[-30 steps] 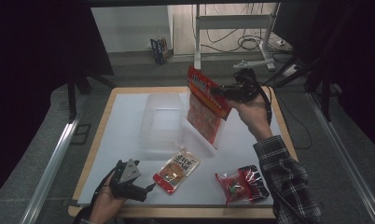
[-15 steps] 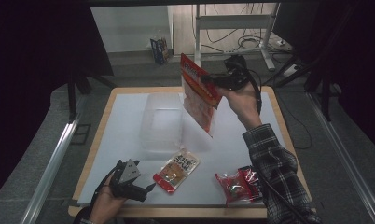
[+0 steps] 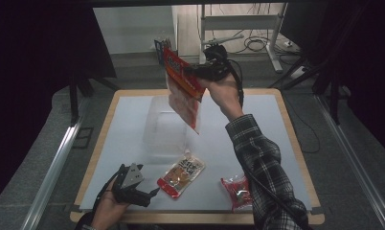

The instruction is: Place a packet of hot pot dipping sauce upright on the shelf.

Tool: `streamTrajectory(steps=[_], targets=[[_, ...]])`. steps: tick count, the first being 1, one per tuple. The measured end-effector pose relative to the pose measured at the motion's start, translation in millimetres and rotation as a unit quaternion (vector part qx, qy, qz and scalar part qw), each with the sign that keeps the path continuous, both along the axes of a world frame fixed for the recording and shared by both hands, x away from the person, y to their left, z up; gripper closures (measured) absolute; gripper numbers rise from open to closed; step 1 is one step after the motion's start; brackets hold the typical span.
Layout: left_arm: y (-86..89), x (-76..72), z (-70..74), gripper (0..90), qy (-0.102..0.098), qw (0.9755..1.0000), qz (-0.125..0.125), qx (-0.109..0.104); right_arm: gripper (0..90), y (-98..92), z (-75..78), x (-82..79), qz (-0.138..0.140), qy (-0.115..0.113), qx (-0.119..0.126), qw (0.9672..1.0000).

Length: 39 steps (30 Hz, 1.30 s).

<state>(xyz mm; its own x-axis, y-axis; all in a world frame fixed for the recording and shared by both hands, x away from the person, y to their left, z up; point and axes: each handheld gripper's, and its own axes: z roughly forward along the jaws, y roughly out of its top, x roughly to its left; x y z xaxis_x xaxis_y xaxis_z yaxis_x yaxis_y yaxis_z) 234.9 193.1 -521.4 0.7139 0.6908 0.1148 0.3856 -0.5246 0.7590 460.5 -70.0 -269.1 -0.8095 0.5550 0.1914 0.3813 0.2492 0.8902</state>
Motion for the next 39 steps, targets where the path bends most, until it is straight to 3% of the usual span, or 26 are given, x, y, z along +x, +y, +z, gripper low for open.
streamTrajectory(steps=[9, 11, 14, 22, 24, 30, 34, 39], targets=[[4.0, -0.3, 3.3, 2.2, -0.004, 0.9997, 0.004, -0.022, 87.4, 30.1, -1.2, 11.2, 0.003, -0.001, -0.001, 1.0], [5.8, -0.4, 4.4, 1.6, -0.005, 0.9993, 0.009, -0.035, 87.5, 40.6, -5.0, 15.3, 0.005, 0.001, -0.003, 1.0], [7.1, -0.7, 5.4, 1.5, -0.007, 0.9991, 0.01, -0.04, 87.4, 50.2, -11.1, 19.1, 0.008, 0.003, -0.004, 1.0], [6.4, -0.8, 5.2, 1.4, -0.007, 0.9993, 0.008, -0.036, 87.4, 62.7, -31.5, 28.3, 0.008, 0.014, -0.014, 0.9998], [6.1, -0.8, 5.0, 1.4, -0.007, 0.9993, 0.008, -0.036, 87.4, 66.1, -44.8, 33.5, 0.004, 0.021, -0.025, 0.9994], [5.8, -0.5, 4.8, 1.4, -0.006, 0.9997, 0.005, -0.025, 87.2, 65.7, -68.7, 43.0, -0.003, 0.038, -0.023, 0.999], [5.3, -0.4, 4.4, 1.5, -0.005, 0.9997, 0.005, -0.023, 87.0, 67.3, -77.6, 46.6, -0.01, 0.035, -0.044, 0.9984], [5.1, -0.3, 4.2, 1.5, -0.003, 0.9998, 0.003, -0.021, 86.9, 66.0, -84.1, 49.3, -0.009, 0.038, -0.051, 0.9979]])
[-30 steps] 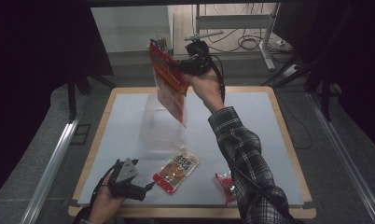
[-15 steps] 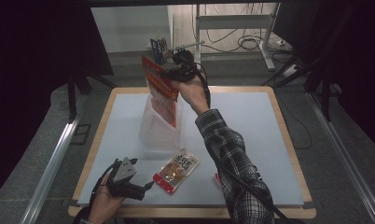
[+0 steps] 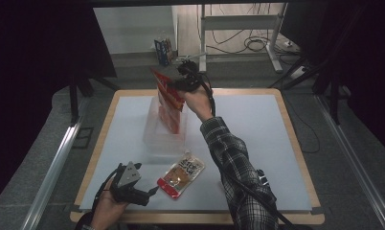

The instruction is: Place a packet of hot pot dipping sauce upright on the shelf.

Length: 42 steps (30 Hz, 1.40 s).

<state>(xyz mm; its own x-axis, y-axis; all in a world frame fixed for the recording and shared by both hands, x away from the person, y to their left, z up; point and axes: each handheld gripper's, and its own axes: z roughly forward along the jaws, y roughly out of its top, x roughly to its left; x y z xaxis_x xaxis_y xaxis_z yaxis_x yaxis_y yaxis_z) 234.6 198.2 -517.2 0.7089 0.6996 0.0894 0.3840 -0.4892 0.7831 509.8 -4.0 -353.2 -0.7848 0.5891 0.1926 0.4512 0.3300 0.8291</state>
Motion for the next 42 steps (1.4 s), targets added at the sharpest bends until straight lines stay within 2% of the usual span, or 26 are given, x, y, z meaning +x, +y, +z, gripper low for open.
streamTrajectory(steps=[1, 2, 5, 6, 9, 13, 14, 15, 16, 18, 20, 21, 22, 23, 24, 25, 26, 27, 33, 37, 42], targets=[[-0.5, -0.1, -0.1, 1.5, -0.001, 1.0, -0.001, 0.003, 86.8, -0.4, -1.4, 0.6, 0.0, 0.0, -0.003, 1.0], [-1.0, -0.2, -0.2, 1.5, -0.001, 1.0, -0.001, 0.004, 86.5, -0.9, -7.5, 1.6, -0.003, 0.002, -0.021, 0.9998], [-2.7, -0.4, -0.5, 1.6, 0.0, 1.0, -0.004, 0.008, 86.2, -4.0, -11.8, 2.2, -0.012, -0.001, -0.034, 0.9994], [-2.7, -0.4, -0.5, 1.6, 0.0, 1.0, -0.004, 0.008, 86.2, -4.0, -11.8, 2.2, -0.012, -0.001, -0.034, 0.9994], [-3.7, -0.2, -0.9, 1.6, 0.0, 0.9999, -0.005, 0.01, 82.8, -8.7, -8.8, 0.6, -0.019, -0.011, -0.055, 0.9983], [-3.8, -0.4, -0.9, 1.6, 0.0, 0.9999, -0.004, 0.01, 76.8, -11.6, -4.4, -1.4, -0.022, -0.02, -0.049, 0.9984], [-3.7, -0.4, -0.9, 1.6, 0.0, 0.9999, -0.003, 0.01, 72.4, -12.4, -2.9, -2.0, -0.021, -0.023, -0.051, 0.9982], [-3.7, -0.5, -0.9, 1.6, -0.001, 0.9999, -0.003, 0.01, 63.7, -12.8, -1.2, -2.7, -0.023, -0.029, -0.056, 0.9978], [-3.7, -0.5, -0.9, 1.6, -0.001, 0.9999, -0.003, 0.01, 63.7, -12.8, -1.2, -2.7, -0.023, -0.029, -0.056, 0.9978], [-3.6, -0.4, -1.1, 1.6, -0.001, 0.9999, -0.003, 0.01, 52.5, -12.7, -1.3, -3.3, -0.031, -0.038, -0.073, 0.9962], [-3.5, -0.5, -1.2, 1.6, -0.001, 0.9999, -0.002, 0.01, 46.1, -13.4, -1.8, -4.0, -0.035, -0.043, -0.079, 0.9953], [-3.5, -0.4, -1.2, 1.6, -0.001, 1.0, -0.002, 0.009, 38.9, -14.8, -2.3, -3.7, -0.038, -0.047, -0.082, 0.9948], [-3.4, -0.4, -1.2, 1.6, -0.001, 1.0, -0.002, 0.009, 38.9, -14.8, -2.3, -3.7, -0.038, -0.047, -0.082, 0.9948], [-3.4, -0.4, -1.3, 1.6, -0.002, 1.0, -0.001, 0.01, 32.0, -15.5, -2.8, -3.9, -0.04, -0.046, -0.089, 0.9942], [-3.4, -0.4, -1.3, 1.6, -0.002, 1.0, -0.001, 0.01, 32.0, -15.5, -2.8, -3.9, -0.04, -0.046, -0.089, 0.9942], [-3.5, -0.4, -1.4, 1.7, -0.001, 1.0, -0.001, 0.008, 24.0, -15.8, -3.4, -4.7, -0.04, -0.054, -0.101, 0.9926], [-3.5, -0.4, -1.4, 1.6, -0.001, 1.0, -0.001, 0.008, 24.0, -15.8, -3.4, -4.7, -0.04, -0.054, -0.101, 0.9926], [-3.2, -0.2, -1.5, 1.6, 0.0, 1.0, -0.001, 0.009, 18.6, -16.5, -3.5, -5.7, -0.04, -0.063, -0.111, 0.991], [-3.2, -0.2, -1.7, 1.6, 0.001, 1.0, -0.001, 0.008, 10.8, -23.9, -1.3, -8.5, -0.041, -0.072, -0.111, 0.9903], [-3.6, -0.1, -2.1, 1.6, 0.001, 1.0, 0.0, 0.006, 9.5, -31.8, 4.1, -11.7, -0.043, -0.077, -0.103, 0.9908], [-3.3, 0.0, -1.8, 1.7, 0.0, 1.0, -0.001, 0.007, 8.5, -40.9, 7.4, -16.8, -0.042, -0.083, -0.105, 0.9901]])
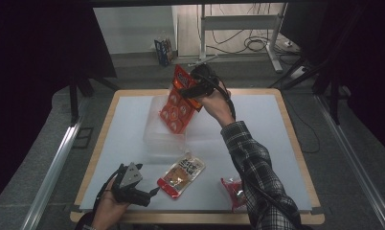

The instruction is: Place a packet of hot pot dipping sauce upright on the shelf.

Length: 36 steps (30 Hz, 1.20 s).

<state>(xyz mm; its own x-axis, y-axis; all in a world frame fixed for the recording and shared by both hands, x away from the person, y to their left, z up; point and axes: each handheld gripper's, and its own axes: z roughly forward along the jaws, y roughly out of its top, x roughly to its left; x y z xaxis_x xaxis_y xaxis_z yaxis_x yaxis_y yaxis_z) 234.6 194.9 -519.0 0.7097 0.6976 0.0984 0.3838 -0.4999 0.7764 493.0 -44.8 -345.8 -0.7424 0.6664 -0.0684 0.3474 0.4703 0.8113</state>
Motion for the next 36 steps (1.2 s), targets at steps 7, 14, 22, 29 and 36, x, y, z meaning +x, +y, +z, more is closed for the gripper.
streamTrajectory(steps=[7, 14, 22, 29, 36], targets=[[0.3, 0.1, 0.1, 1.7, 0.001, 1.0, 0.001, -0.006, 5.2, -13.7, -0.3, -10.1, 0.004, -0.006, -0.008, 0.9999], [0.7, 0.1, 0.6, 1.7, 0.002, 0.9999, 0.002, -0.012, 2.4, -26.6, -3.4, -21.1, 0.005, -0.008, -0.025, 0.9997], [0.6, -0.7, 0.7, 1.8, 0.002, 0.9999, 0.004, -0.015, 0.1, -39.8, -11.4, -39.0, 0.018, -0.01, -0.053, 0.9984], [-0.4, -1.3, 0.9, 1.8, 0.003, 0.9998, 0.002, -0.018, 0.0, -48.2, -21.2, -54.7, 0.029, -0.016, -0.061, 0.9976], [-0.8, -1.6, 1.2, 1.9, 0.002, 0.9998, 0.002, -0.019, 0.0, -58.0, -35.7, -70.6, 0.042, -0.002, -0.041, 0.9983]])
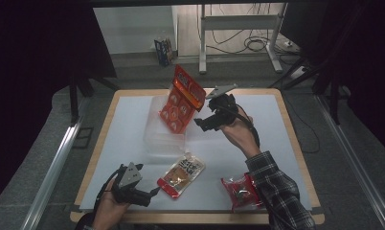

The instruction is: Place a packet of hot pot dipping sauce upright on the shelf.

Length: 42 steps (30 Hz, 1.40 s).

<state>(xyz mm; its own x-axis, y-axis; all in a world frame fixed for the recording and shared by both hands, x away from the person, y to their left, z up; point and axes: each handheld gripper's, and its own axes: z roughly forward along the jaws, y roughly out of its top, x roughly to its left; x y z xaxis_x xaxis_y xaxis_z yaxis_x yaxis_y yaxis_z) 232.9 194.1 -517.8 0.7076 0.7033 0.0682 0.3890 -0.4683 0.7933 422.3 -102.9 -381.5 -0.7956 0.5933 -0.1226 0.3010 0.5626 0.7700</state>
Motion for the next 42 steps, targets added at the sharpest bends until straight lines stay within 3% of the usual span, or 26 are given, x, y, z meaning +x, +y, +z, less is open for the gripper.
streamTrajectory(steps=[10, 16, 23, 28, 32, 38, 42], targets=[[-1.2, -0.5, 0.0, 2.0, -0.002, 1.0, 0.0, 0.002, 0.0, -9.2, -14.1, -19.9, 0.017, 0.015, -0.002, 0.9997], [-1.4, -0.9, -0.2, 2.1, -0.003, 1.0, 0.0, 0.004, 0.2, -17.6, -27.0, -34.1, 0.022, 0.017, 0.022, 0.9994], [-2.0, -1.1, -0.9, 2.1, -0.002, 1.0, -0.001, 0.008, 0.6, -23.5, -43.0, -47.9, 0.038, 0.018, 0.031, 0.9986], [-2.5, -1.0, -1.3, 2.1, -0.001, 0.9999, -0.001, 0.011, 0.9, -26.6, -53.2, -56.1, 0.034, 0.029, 0.042, 0.9981], [-2.4, -1.4, -1.4, 2.1, -0.002, 0.9999, -0.001, 0.013, 0.9, -31.0, -58.9, -60.6, 0.032, 0.024, 0.03, 0.9987], [-1.9, -1.6, -1.1, 2.1, -0.002, 0.9999, -0.002, 0.014, 0.5, -38.8, -62.4, -66.8, 0.028, 0.022, 0.044, 0.9984], [-2.1, -2.1, -0.7, 2.1, -0.004, 0.9999, -0.003, 0.014, 0.2, -44.2, -66.3, -74.5, 0.029, 0.019, 0.032, 0.9989]])
